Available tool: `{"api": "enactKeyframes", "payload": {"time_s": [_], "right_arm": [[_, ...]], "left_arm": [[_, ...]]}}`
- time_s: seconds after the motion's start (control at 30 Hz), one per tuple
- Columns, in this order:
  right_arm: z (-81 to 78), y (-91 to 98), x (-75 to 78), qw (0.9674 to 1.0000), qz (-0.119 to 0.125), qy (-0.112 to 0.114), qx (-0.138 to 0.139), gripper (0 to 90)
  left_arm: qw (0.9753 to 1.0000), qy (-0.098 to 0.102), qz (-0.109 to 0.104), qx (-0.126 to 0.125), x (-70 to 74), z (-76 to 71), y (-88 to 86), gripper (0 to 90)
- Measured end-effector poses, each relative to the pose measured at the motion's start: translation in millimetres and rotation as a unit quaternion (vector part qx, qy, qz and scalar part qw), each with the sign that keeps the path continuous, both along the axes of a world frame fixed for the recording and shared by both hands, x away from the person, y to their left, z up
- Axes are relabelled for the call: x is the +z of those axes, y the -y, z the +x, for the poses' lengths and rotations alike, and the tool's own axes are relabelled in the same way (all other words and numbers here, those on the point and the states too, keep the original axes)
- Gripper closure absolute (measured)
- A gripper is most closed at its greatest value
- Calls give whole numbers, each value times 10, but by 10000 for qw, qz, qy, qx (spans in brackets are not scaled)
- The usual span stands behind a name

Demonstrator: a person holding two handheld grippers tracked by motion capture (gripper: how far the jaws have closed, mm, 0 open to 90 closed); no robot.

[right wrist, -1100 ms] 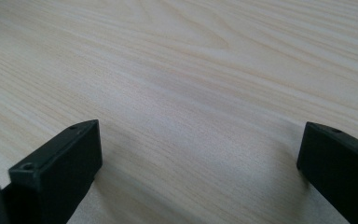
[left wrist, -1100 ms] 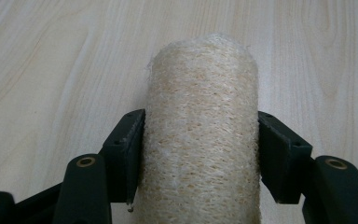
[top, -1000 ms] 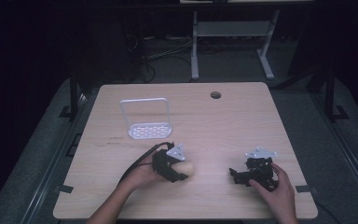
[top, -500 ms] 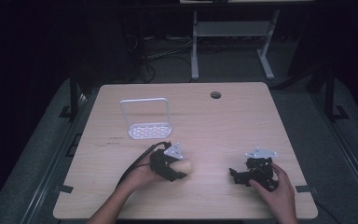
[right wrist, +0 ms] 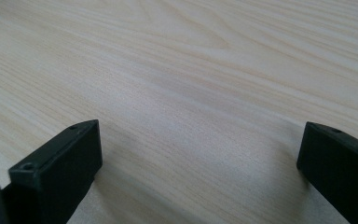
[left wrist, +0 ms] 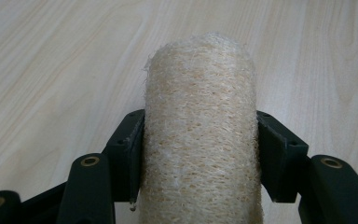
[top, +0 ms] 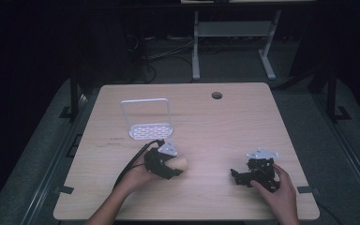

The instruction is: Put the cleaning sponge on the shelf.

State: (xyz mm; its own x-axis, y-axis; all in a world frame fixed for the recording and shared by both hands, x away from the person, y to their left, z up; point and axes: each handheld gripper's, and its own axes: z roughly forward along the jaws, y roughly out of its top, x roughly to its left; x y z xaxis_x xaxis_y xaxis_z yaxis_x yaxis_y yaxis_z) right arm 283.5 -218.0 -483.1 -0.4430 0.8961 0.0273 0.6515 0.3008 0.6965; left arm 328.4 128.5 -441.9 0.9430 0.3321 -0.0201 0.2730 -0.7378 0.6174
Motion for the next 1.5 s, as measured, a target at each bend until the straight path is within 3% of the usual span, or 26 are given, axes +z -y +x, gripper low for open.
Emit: {"api": "enactKeyframes", "payload": {"time_s": [0.87, 1.5], "right_arm": [[0, 0, 0, 10000, 4, 0, 0, 0], [0, -1, 0, 10000, 6, -2, -3, 0]], "left_arm": [[9983, 147, -136, 550, 141, 76, -432, 409], [9939, 205, -123, 1074, 189, 176, -707, 410]]}}
